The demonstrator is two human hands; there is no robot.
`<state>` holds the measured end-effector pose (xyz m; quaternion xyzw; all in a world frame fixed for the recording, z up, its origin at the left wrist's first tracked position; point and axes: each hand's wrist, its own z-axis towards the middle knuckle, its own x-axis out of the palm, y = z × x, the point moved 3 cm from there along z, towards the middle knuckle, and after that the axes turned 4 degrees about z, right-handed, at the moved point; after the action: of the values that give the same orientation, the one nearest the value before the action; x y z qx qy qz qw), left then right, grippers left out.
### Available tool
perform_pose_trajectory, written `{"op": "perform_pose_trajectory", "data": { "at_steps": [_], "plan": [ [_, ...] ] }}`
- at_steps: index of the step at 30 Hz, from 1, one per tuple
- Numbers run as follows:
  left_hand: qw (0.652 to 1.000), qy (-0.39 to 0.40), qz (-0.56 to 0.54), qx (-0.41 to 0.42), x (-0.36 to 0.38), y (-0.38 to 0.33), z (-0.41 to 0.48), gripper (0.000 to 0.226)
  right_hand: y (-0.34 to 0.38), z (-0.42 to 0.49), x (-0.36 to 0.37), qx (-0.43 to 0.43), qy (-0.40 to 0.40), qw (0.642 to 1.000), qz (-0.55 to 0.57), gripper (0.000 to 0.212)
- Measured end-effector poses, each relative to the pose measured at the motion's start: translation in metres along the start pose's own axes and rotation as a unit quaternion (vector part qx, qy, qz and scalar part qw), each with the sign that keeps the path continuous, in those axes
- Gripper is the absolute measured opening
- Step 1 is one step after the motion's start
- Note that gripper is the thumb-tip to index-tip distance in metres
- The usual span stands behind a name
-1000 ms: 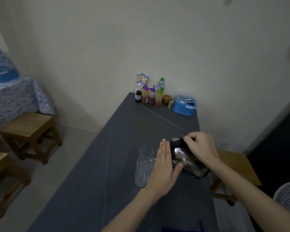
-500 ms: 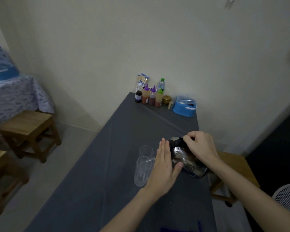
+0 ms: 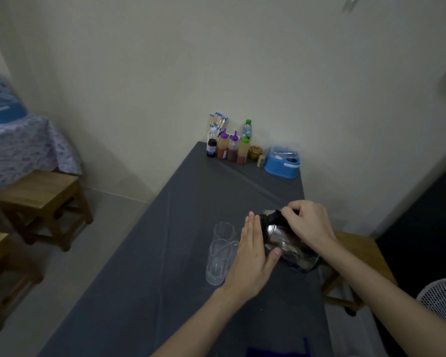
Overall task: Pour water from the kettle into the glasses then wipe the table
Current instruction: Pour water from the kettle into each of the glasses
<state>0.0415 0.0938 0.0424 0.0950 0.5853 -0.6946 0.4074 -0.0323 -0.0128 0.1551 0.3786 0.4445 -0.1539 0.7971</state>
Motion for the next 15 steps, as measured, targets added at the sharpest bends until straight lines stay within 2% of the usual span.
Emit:
{"op": "perform_pose_trajectory", "data": {
  "at_steps": [8, 15],
  "plan": [
    [1.0, 0.009, 0.014, 0.001, -0.001, -0.002, -0.002, 0.084, -0.007, -0.007, 0.001, 0.019, -0.011, 0.999, 0.024, 0.037],
    [0.998, 0.031, 0.052, 0.029, 0.0, -0.004, -0.001, 0.08, -0.028, -0.021, 0.006, 0.072, -0.041, 0.993, 0.089, 0.039]
  ]
}}
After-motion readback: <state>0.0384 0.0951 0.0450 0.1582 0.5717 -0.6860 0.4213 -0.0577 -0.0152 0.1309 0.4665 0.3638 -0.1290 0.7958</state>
